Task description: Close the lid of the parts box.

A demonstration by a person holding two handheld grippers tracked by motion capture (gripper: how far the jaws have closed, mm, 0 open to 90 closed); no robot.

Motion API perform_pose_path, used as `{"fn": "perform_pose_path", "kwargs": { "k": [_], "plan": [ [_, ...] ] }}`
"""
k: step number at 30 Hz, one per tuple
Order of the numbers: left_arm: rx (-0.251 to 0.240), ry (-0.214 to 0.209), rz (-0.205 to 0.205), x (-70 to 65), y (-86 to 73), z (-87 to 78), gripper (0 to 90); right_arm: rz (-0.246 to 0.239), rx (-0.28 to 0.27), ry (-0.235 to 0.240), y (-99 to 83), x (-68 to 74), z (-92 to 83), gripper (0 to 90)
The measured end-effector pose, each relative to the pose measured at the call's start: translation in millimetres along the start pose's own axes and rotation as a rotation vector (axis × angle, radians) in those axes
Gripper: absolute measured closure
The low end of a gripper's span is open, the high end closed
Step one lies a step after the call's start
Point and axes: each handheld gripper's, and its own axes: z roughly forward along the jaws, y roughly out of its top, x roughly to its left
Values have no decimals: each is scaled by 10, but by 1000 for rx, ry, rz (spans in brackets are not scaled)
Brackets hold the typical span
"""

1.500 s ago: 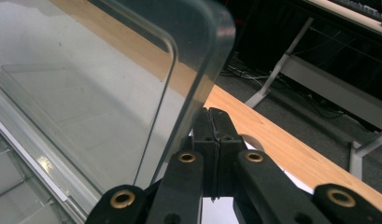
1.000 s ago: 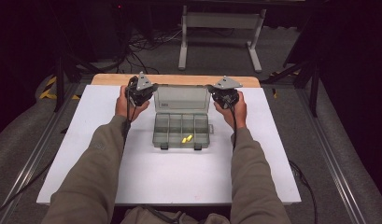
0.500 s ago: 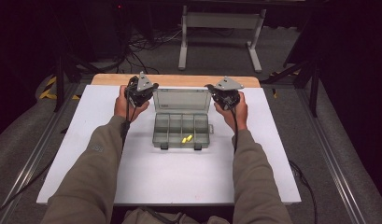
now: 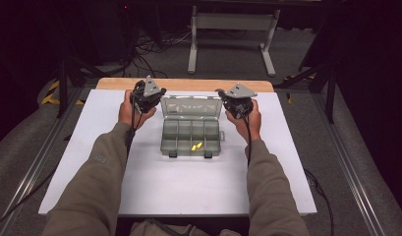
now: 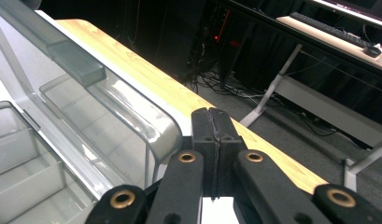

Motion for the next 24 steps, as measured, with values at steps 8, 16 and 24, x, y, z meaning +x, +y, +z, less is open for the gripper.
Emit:
{"fn": "perform_pose_path", "kwargs": {
  "k": [8,16,24],
  "plan": [
    [-4,5,-11,-45,-4,-57,892,10,8,3,-4,21,-20,900],
    [0,11,-17,-65,0,-69,893,-9,16,-12,-27,60,-46,900],
    [4,17,-14,-74,2,-88,896,-5,13,-11,-47,81,-73,900]
  ]
}}
